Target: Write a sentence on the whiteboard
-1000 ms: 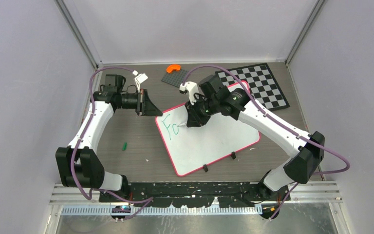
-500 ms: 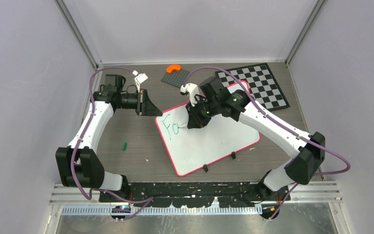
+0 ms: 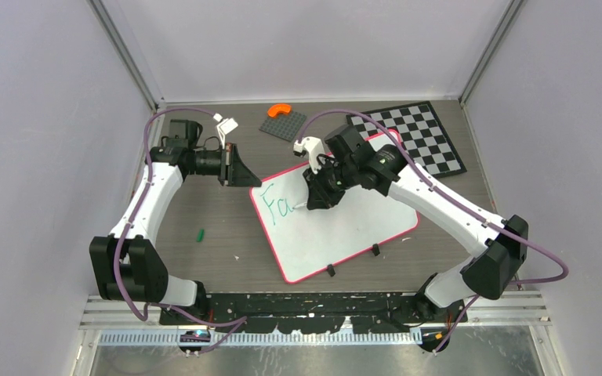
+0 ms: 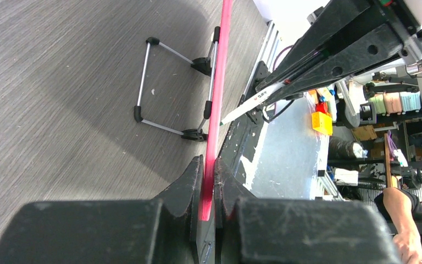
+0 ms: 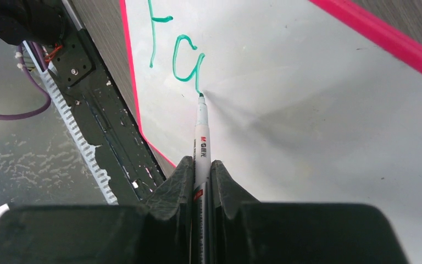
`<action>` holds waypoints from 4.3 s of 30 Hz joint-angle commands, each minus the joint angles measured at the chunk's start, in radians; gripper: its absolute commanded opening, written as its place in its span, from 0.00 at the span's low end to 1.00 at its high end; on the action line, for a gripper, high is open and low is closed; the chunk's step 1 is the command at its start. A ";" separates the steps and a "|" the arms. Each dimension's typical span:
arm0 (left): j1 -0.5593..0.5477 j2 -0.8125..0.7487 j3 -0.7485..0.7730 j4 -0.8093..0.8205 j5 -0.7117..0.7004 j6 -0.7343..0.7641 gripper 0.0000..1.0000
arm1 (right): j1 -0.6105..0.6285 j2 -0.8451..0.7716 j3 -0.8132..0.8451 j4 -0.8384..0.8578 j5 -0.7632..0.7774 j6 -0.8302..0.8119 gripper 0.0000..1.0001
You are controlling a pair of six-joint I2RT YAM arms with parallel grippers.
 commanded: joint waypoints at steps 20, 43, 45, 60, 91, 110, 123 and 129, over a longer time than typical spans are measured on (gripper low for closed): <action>-0.021 0.001 0.023 -0.069 -0.030 0.051 0.00 | -0.044 -0.015 0.070 0.057 -0.031 0.009 0.00; -0.021 0.006 0.025 -0.066 -0.025 0.042 0.00 | -0.113 -0.005 0.062 0.069 -0.019 -0.002 0.00; -0.021 0.007 0.024 -0.066 -0.025 0.042 0.00 | -0.112 -0.011 0.057 0.058 -0.029 -0.005 0.00; -0.021 0.005 0.022 -0.066 -0.033 0.043 0.00 | -0.084 -0.010 -0.006 0.056 -0.052 0.003 0.00; -0.021 -0.006 0.024 -0.075 -0.030 0.049 0.00 | -0.072 0.045 0.106 0.065 -0.001 0.006 0.00; -0.021 -0.004 0.024 -0.088 -0.031 0.062 0.00 | -0.081 -0.053 0.057 0.012 -0.021 -0.021 0.00; -0.021 -0.007 0.021 -0.088 -0.031 0.060 0.00 | -0.096 -0.001 0.057 0.030 0.011 -0.036 0.00; -0.021 -0.007 0.021 -0.088 -0.033 0.063 0.00 | -0.161 -0.024 0.059 0.002 0.002 -0.059 0.00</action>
